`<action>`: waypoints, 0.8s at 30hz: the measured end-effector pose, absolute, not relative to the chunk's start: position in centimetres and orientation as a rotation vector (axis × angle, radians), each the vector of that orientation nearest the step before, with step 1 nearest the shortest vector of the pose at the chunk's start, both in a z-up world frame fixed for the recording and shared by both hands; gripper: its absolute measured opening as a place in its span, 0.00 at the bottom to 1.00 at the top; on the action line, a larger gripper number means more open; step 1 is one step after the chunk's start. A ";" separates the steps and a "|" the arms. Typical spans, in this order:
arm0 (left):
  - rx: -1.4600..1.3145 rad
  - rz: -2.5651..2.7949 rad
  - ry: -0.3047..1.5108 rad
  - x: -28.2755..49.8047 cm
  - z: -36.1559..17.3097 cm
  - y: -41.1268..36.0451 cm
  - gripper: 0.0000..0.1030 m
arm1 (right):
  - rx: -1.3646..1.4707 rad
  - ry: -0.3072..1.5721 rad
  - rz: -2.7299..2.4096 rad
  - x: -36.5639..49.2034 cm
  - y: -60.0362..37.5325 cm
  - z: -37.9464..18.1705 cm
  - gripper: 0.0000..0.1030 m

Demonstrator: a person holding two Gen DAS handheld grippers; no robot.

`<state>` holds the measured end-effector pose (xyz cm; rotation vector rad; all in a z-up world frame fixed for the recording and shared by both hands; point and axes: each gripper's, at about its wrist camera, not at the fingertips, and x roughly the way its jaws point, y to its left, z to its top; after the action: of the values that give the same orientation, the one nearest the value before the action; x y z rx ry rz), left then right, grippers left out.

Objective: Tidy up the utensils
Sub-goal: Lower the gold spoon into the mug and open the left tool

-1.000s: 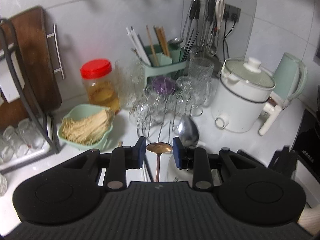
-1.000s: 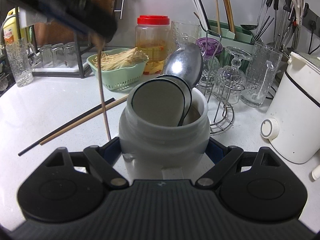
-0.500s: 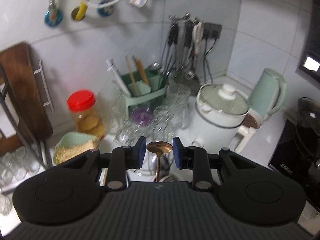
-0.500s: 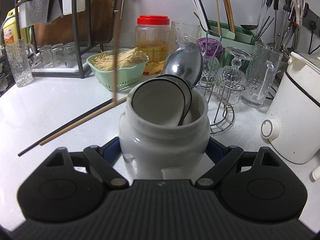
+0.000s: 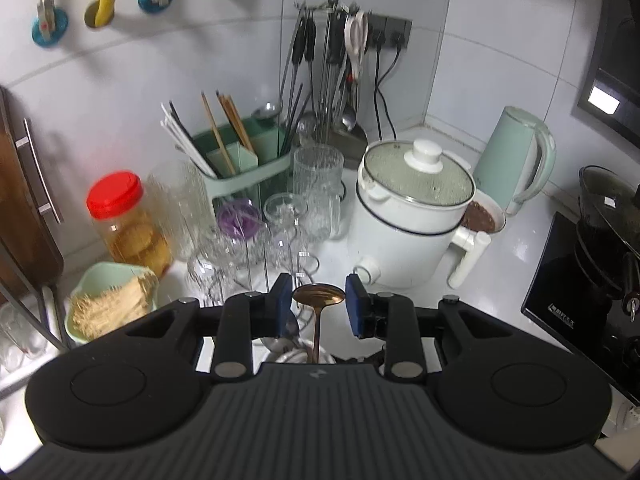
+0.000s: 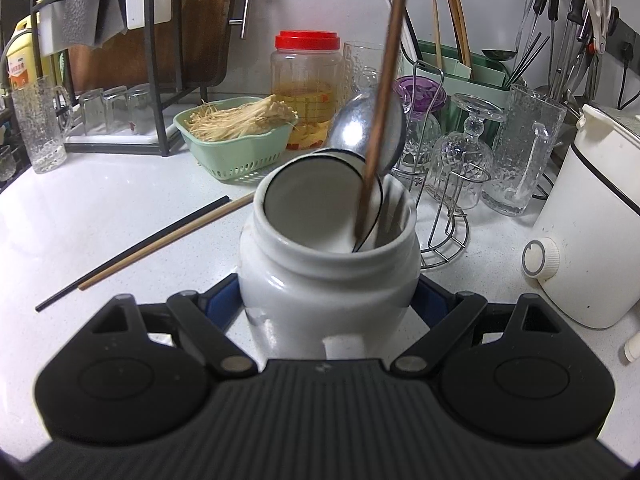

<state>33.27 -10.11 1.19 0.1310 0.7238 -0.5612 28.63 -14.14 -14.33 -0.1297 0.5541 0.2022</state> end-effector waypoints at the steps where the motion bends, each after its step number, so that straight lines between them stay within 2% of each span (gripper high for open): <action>1: 0.127 -0.562 0.740 33.5 0.9 -10.1 0.32 | -0.130 0.554 0.202 28.6 -14.1 -14.3 0.89; 17: 0.159 -0.566 0.995 36.5 -3.6 -11.3 0.32 | -0.160 0.546 0.202 28.4 -13.9 -14.5 0.89; 24: 0.153 -0.553 1.026 36.6 -4.8 -11.1 0.32 | -0.161 0.547 0.201 28.5 -13.9 -14.5 0.89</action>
<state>36.55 -11.06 -4.77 0.1531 1.0256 -0.5529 28.49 -13.88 -14.47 -0.1613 0.5469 0.2012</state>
